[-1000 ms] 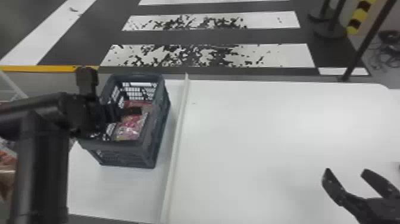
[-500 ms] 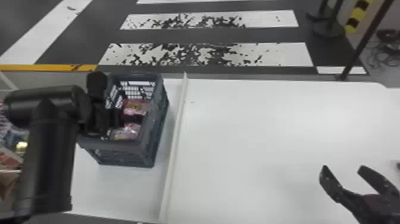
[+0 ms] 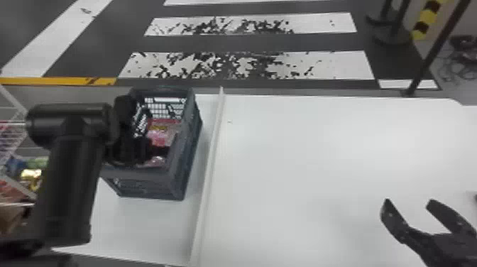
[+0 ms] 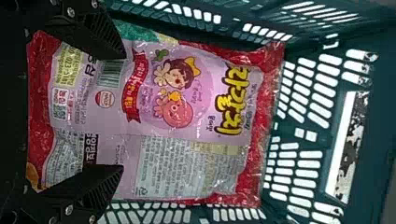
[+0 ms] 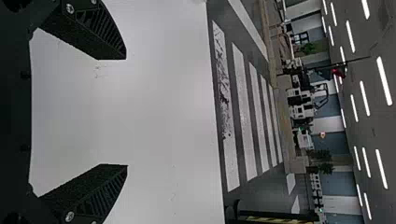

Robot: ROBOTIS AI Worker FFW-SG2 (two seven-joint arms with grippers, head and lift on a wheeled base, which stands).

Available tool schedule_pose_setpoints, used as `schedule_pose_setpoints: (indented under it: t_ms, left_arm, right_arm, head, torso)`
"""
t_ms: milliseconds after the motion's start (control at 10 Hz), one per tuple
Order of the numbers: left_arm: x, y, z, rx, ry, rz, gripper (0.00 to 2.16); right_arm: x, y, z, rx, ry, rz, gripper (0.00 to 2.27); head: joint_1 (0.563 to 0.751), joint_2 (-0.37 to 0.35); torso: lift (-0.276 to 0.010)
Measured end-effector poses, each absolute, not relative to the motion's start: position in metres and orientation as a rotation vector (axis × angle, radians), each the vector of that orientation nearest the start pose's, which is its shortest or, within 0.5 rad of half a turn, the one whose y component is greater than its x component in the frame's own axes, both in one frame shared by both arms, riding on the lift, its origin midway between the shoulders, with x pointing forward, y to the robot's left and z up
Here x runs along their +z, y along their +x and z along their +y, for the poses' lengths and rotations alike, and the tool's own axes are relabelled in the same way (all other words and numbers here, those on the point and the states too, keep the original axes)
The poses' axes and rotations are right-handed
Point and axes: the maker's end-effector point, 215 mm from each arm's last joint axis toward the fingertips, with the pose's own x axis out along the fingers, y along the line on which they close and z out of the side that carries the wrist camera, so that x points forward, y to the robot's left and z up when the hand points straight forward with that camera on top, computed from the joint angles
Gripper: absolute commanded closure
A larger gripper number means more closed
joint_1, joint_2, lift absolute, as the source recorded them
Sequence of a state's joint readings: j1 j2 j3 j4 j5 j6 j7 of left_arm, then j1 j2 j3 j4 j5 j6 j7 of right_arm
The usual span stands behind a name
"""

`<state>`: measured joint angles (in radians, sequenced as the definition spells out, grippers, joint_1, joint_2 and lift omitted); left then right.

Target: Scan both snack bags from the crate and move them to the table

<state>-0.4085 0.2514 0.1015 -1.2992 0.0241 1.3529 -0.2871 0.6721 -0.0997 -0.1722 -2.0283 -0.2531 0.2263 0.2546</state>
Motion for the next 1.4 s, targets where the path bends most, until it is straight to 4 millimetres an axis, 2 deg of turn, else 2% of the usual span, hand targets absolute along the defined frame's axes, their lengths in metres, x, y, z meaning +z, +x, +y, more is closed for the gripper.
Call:
schedule_pose_setpoints:
  t_ms: [100, 200, 300, 500, 700, 1100, 1400]
  left_arm:
    - [-0.532, 0.515, 0.36, 0.003, -0.144, 1.189, 0.5]
    - [-0.536, 0.514, 0.358, -0.007, -0.152, 1.199, 1.51]
    - [-0.542, 0.51, 0.36, 0.001, -0.152, 1.218, 2.14]
    - [-0.545, 0.505, 0.36, -0.001, -0.182, 1.217, 2.14]
    - [-0.538, 0.498, 0.362, -0.008, -0.207, 1.172, 2.14]
    - [-0.506, 0.485, 0.365, 0.017, -0.173, 1.044, 2.14]
    - [-0.488, 0.483, 0.359, 0.012, -0.147, 0.98, 2.14]
  right_arm:
    - [-0.466, 0.36, -0.27, 0.143, 0.143, 0.405, 0.1]
    - [-0.468, 0.36, -0.27, 0.143, 0.149, 0.406, 0.09]
    - [-0.469, 0.359, -0.27, 0.142, 0.158, 0.407, 0.09]
    - [-0.473, 0.357, -0.273, 0.137, 0.168, 0.412, 0.1]
    - [-0.475, 0.354, -0.274, 0.135, 0.181, 0.418, 0.1]
    - [-0.47, 0.347, -0.277, 0.135, 0.202, 0.411, 0.1]
    - [-0.468, 0.34, -0.281, 0.131, 0.226, 0.407, 0.1]
  head:
    - [0.695, 0.115]
    - [0.695, 0.114]
    - [0.695, 0.114]
    - [0.695, 0.115]
    - [0.695, 0.116]
    - [0.695, 0.12]
    - [0.695, 0.108]
  torso:
    - [-0.087]
    - [-0.087]
    - [-0.087]
    - [-0.087]
    - [-0.087]
    - [-0.087]
    - [-0.087]
